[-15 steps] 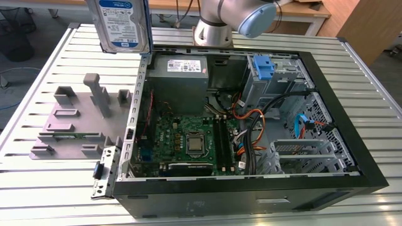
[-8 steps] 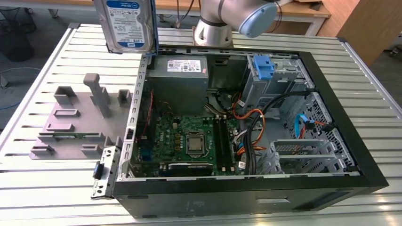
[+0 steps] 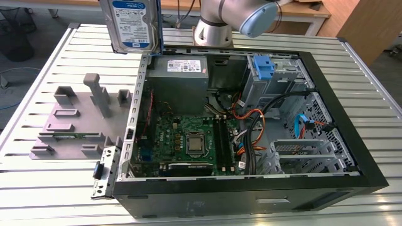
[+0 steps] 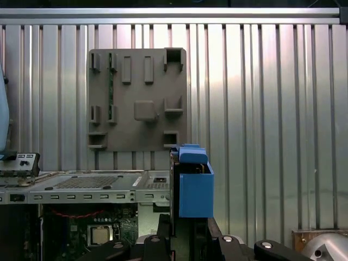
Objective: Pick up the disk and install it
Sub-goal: 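Pick up the disk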
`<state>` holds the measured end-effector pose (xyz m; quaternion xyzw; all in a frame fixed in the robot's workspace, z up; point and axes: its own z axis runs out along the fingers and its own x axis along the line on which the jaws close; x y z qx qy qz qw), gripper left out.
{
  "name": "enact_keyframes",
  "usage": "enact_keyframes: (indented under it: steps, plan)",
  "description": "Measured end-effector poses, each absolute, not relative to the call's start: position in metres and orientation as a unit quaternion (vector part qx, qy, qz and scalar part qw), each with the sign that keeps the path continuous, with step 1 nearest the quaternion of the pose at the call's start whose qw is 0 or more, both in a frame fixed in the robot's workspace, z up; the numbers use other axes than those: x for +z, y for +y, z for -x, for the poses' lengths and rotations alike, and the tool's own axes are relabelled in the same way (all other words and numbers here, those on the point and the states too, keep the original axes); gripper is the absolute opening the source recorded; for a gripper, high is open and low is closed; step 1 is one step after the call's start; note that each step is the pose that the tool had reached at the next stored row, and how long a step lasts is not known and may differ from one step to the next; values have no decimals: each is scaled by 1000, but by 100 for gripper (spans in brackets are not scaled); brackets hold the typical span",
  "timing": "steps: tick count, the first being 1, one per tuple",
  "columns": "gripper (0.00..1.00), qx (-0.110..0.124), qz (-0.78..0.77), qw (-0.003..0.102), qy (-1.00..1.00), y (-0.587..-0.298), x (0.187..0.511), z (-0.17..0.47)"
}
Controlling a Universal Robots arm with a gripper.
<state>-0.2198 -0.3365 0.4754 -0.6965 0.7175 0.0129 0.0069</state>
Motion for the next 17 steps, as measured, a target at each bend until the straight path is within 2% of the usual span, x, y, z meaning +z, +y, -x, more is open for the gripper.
enact_keyframes:
  steps: [17]
  plan:
    - [35, 13, 697, 7, 717, -337, 478, 215]
